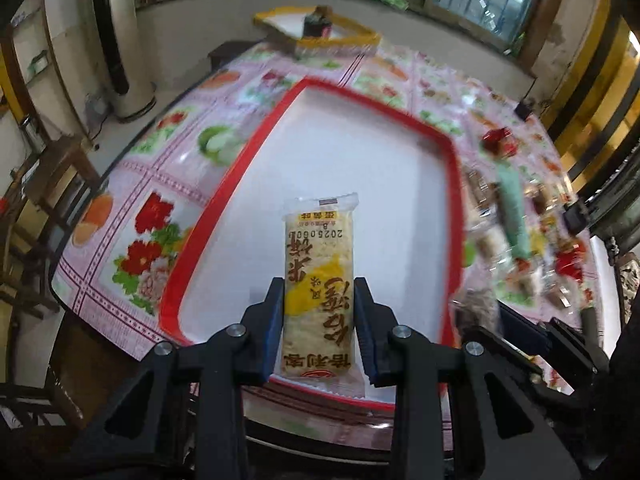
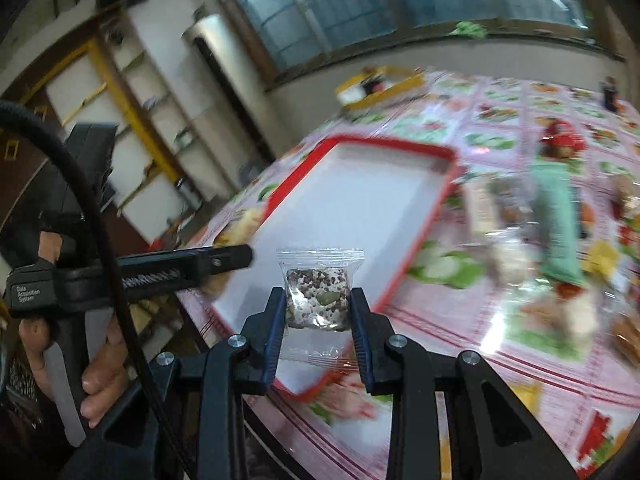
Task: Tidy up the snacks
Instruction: 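Lower both packets into the tray and open both grippers, then grasp the yellow-and-white wafer packet with the left gripper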
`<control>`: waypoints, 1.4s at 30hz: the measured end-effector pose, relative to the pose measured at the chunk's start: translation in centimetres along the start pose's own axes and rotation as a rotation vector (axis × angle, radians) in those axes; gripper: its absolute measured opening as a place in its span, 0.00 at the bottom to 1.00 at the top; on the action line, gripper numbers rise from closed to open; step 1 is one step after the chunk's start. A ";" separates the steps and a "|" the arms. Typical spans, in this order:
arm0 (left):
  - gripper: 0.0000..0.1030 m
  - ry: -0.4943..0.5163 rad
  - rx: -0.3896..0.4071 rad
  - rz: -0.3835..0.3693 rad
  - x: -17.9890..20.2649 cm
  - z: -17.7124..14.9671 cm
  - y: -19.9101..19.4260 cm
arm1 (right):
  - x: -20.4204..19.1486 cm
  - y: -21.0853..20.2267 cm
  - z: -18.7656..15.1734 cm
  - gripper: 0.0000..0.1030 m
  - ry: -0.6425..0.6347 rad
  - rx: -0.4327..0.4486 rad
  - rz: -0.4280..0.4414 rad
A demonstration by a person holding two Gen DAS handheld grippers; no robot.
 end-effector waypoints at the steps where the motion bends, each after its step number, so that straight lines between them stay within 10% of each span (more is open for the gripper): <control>1: 0.34 0.002 -0.007 -0.001 -0.2 0.0 0.5 | -0.2 0.9 0.1 0.30 -0.007 -0.021 -0.012; 19: 0.35 0.005 -0.097 0.074 -2.6 -1.2 4.0 | -0.7 7.4 -0.6 0.31 -0.083 -0.178 -0.145; 23: 0.54 -0.031 -0.095 0.042 -2.8 -1.3 3.7 | -0.7 6.5 -0.4 0.37 -0.087 -0.149 -0.133; 27: 0.77 -0.020 0.056 0.021 -1.4 -0.8 -0.1 | 0.5 1.9 0.0 0.64 -0.026 -0.022 -0.087; 33: 0.84 0.207 0.164 -0.093 6.3 -1.7 -3.7 | 6.0 -6.2 -1.5 0.73 0.114 0.116 -0.110; 42: 0.90 0.700 0.065 -0.143 20.4 -7.1 0.4 | 17.4 -10.9 -6.4 0.76 0.411 0.136 -0.126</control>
Point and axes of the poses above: each gripper's, at about its wrist camera, not at the fingertips, and y roughly the way its jaws point, x to its right, z to its top, the point moved 10 cm from there along y, roughly the way its jaws point, and after that the axes turned 13 degrees about -x, right-handed, at the moved point
